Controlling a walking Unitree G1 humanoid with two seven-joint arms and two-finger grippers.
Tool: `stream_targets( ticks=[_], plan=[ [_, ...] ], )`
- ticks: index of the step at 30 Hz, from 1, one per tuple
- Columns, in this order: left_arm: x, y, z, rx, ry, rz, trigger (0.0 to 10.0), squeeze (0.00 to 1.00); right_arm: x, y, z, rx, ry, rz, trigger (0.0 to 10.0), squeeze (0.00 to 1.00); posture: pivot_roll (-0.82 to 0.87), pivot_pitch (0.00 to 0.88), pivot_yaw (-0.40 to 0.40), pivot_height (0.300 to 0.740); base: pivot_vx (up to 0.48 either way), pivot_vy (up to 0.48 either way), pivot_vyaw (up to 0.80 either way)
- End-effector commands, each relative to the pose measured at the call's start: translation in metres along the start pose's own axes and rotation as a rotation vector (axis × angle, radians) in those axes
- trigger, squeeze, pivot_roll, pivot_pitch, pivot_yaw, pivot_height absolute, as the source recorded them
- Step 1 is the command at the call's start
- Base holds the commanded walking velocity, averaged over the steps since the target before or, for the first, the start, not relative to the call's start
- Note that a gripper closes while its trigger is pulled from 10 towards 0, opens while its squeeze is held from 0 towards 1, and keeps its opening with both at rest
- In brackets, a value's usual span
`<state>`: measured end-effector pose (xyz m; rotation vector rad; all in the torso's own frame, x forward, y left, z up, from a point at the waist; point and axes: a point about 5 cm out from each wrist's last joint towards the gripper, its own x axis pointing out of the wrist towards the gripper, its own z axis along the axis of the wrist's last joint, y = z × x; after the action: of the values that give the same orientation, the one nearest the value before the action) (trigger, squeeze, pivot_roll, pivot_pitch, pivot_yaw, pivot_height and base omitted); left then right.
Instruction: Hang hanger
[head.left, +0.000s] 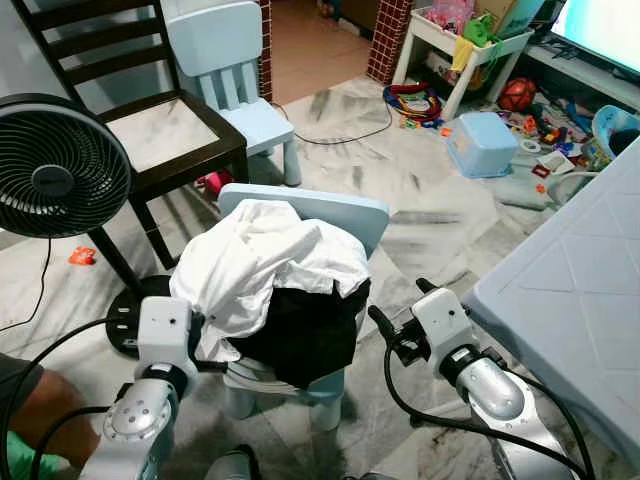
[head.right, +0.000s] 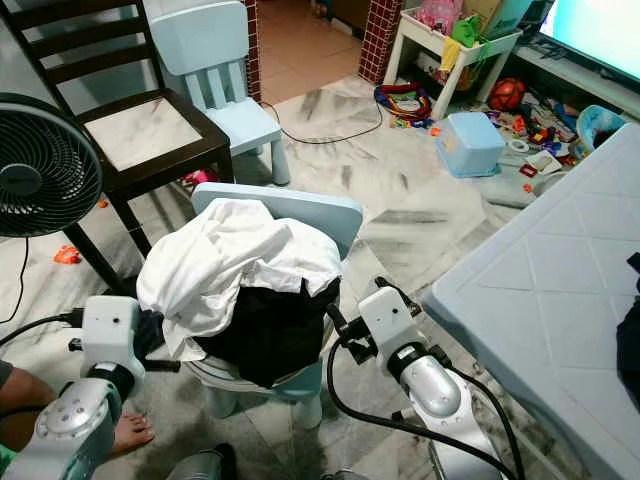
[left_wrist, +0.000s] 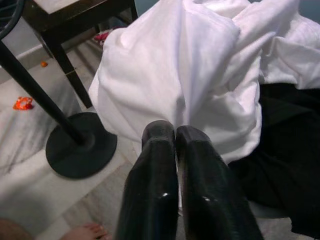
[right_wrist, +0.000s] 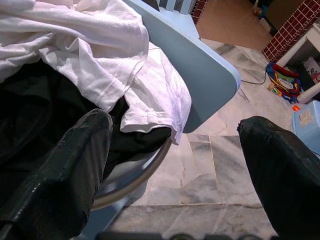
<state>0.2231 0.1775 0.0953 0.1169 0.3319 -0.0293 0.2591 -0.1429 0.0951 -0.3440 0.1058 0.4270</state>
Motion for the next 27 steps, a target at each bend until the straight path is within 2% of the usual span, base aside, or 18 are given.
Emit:
stream_targets(
  ticks=[1,3,4,6,7,8,12,15,17,19,23,27],
  plan=[
    [0.0,0.001,0.011,0.041,-0.049,0.0,10.0,1.0,-0.002,-0.003,-0.004,-0.004,0.014,-0.007,10.0,0.0,0.06,0.152,-0.062,0.74,0.0,0.0,0.0],
    [0.008,0.005,0.031,0.137,-0.142,0.031,10.0,1.0,-0.003,-0.002,-0.004,-0.005,0.014,-0.008,10.0,0.0,0.06,0.149,-0.063,0.74,0.0,0.0,0.0],
    [0.01,0.004,0.035,0.158,-0.164,0.03,10.0,1.0,-0.003,-0.002,-0.004,-0.005,0.013,-0.007,10.0,0.0,0.06,0.149,-0.063,0.74,0.0,0.0,0.0],
    [0.011,0.002,0.044,0.208,-0.219,0.02,10.0,1.0,-0.003,-0.001,-0.004,-0.007,0.013,-0.001,10.0,0.0,0.05,0.147,-0.063,0.74,0.0,0.0,0.0],
    [0.01,-0.005,0.058,0.252,-0.295,-0.015,10.0,1.0,-0.003,0.0,-0.004,-0.015,0.011,0.005,10.0,0.0,0.05,0.148,-0.062,0.74,0.0,0.0,0.0],
    [0.01,-0.01,0.065,0.266,-0.33,-0.037,10.0,1.0,-0.003,0.0,-0.004,-0.018,0.011,0.006,10.0,0.0,0.05,0.148,-0.062,0.74,0.0,0.0,0.0],
    [0.014,-0.013,0.071,0.255,-0.345,-0.052,10.0,1.0,-0.002,-0.002,-0.004,-0.018,0.01,0.0,10.0,0.0,0.05,0.145,-0.061,0.74,0.0,0.0,0.0],
    [0.029,-0.015,0.065,0.233,-0.272,-0.106,10.0,1.0,0.0,-0.003,-0.002,-0.021,0.006,-0.004,10.0,0.0,0.04,0.143,-0.061,0.74,0.0,0.0,0.0],
    [0.04,-0.025,0.046,0.214,-0.121,-0.245,10.0,1.0,0.0,-0.003,-0.002,-0.023,0.003,-0.004,10.0,0.0,0.03,0.14,-0.064,0.74,0.0,0.0,0.0],
    [0.046,-0.026,0.035,0.12,-0.034,-0.247,10.0,1.0,0.0,-0.003,-0.002,-0.027,0.004,-0.002,10.0,0.0,0.03,0.14,-0.064,0.74,0.0,0.0,0.0],
    [0.053,-0.027,0.03,0.118,-0.048,-0.248,10.0,1.0,-0.001,-0.004,-0.001,-0.032,0.002,-0.001,10.0,0.0,0.03,0.141,-0.062,0.74,0.0,0.0,0.0],
    [0.062,-0.032,0.015,0.095,0.015,-0.273,10.0,1.0,-0.001,-0.004,-0.001,-0.035,0.0,-0.002,10.0,0.0,0.02,0.145,-0.061,0.74,0.0,0.0,0.0]
  ],
)
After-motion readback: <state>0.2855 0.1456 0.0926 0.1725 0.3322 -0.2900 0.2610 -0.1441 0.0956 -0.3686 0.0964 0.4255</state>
